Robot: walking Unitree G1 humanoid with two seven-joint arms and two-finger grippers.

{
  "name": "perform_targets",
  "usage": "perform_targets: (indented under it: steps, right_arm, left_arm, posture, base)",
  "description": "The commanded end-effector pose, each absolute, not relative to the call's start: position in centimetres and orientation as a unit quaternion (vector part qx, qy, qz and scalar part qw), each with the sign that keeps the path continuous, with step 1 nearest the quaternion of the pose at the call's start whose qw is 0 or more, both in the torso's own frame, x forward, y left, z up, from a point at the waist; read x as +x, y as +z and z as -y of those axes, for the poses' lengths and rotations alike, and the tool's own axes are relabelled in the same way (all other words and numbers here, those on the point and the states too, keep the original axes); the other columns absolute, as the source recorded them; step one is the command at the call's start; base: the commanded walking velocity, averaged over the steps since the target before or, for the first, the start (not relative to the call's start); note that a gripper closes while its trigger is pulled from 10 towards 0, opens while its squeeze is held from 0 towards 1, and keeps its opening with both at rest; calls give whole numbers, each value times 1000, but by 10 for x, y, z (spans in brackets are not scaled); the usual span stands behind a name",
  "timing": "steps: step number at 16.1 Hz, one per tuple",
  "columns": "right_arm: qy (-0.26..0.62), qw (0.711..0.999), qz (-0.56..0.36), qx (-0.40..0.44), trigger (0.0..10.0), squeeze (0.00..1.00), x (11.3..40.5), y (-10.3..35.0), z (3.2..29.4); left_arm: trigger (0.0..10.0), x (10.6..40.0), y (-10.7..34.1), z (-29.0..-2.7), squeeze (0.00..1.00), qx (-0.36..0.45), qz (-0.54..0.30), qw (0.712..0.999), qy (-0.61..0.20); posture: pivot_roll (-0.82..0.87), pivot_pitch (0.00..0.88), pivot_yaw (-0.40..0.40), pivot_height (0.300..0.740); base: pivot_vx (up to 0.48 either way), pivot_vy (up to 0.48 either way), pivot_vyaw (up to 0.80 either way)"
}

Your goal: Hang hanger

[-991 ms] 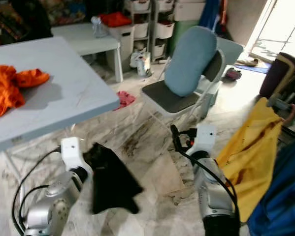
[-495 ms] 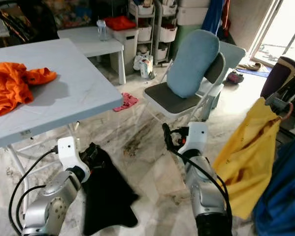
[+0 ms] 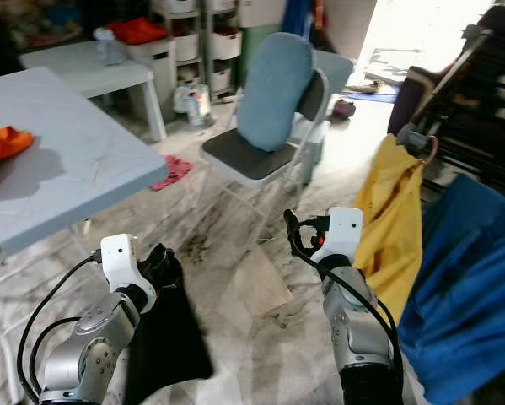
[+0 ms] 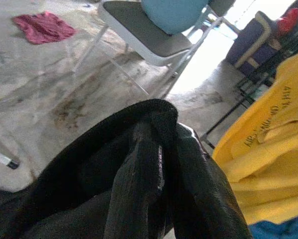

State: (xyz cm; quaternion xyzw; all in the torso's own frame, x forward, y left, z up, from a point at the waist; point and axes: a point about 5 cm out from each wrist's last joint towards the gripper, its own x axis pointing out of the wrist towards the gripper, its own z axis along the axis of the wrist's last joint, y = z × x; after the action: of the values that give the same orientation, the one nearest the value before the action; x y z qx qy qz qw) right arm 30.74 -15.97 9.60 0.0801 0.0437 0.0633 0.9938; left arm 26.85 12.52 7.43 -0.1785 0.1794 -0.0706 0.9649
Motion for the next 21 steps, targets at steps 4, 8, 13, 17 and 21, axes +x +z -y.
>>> perform_targets:
  steps: [4,8,13,17,21]
  right_arm:
    - [64,994,-43,80,10000,0,308,97,159]
    - [63,994,-44,80,10000,0,308,97,159]
    - [61,994,-44,81,10000,0,309,97,158]
    - [59,994,-45,84,10000,0,308,95,157]
    - [59,994,-45,84,10000,0,309,95,158]
  left_arm:
    - [10000,272,80,-118,0,-188,-173,964,-79]
    - [10000,272,80,-117,0,-186,-174,964,-80]
    - [10000,272,79,-118,0,-182,-178,964,-83]
    - [10000,272,78,-119,0,-178,-180,964,-83]
    - [10000,272,78,-118,0,-177,-182,964,-84]
  posture:
    - [-62,0,-74,740]
    - [-62,0,-74,740]
    - [-62,0,-68,740]
    - [-61,0,-64,740]
    - [-59,0,-64,740]
  base:
    - [0,339,-217]
    - [0,350,0]
    - [0,351,0]
    - [0,352,0]
    - [0,313,-370]
